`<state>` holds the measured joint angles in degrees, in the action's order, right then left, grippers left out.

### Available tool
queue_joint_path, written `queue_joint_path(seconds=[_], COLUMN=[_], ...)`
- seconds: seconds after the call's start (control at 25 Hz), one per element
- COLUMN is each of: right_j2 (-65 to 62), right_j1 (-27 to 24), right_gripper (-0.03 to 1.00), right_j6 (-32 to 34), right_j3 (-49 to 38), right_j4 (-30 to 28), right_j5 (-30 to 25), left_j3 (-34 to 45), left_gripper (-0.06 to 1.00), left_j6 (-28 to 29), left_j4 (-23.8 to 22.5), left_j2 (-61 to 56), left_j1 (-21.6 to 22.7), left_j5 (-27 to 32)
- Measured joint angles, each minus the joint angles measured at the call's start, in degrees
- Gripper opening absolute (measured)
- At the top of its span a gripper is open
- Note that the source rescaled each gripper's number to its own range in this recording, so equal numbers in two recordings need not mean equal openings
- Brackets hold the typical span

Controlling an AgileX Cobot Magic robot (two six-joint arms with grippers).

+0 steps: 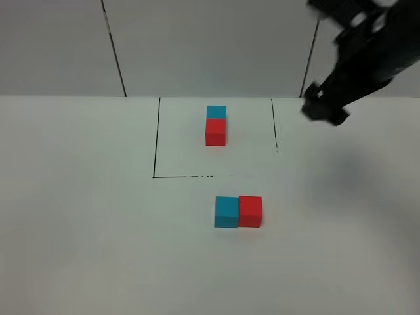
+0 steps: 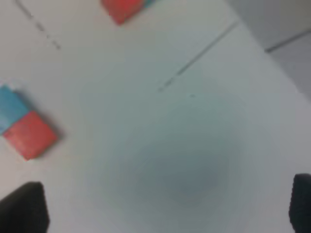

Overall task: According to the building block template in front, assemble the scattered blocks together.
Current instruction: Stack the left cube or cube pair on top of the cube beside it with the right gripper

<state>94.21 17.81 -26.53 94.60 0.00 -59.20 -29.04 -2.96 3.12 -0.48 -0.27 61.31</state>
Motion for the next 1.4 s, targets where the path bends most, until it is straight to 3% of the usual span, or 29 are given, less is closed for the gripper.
queue_joint_path(seconds=[0.12,0.24,0.56,0.72,0.96,1.16,1.4], right_j2=[-7.6,-16.0,-40.3,-46.4,-45.8,-38.9,-21.8], right_j1=[-6.1,-11.6,-21.1,-22.2,-22.2,-21.4,-8.0], right_gripper=[1.0,1.0,1.0,1.0,1.0,1.0,1.0], right_j6=[7.2,13.5,32.8,37.2,36.9,32.4,16.5], right_j3=[-1.5,-7.5,-36.0,-43.5,-44.8,-42.4,-27.4], right_j4=[-0.4,-0.8,-5.1,-7.1,-7.2,-4.8,-5.4], right_j5=[-1.4,0.8,21.1,24.5,25.4,25.0,17.4], left_j3=[0.0,0.0,0.0,0.0,0.0,0.0,0.0], left_gripper=[0.65,0.65,0.65,0.65,0.65,0.65,0.65], left_j6=[0.0,0.0,0.0,0.0,0.0,0.0,0.0], left_j4=[0.0,0.0,0.0,0.0,0.0,0.0,0.0], left_j2=[0.0,0.0,0.0,0.0,0.0,0.0,0.0], left_j1=[0.0,0.0,0.0,0.0,0.0,0.0,0.0], left_j5=[0.0,0.0,0.0,0.0,0.0,0.0,0.0])
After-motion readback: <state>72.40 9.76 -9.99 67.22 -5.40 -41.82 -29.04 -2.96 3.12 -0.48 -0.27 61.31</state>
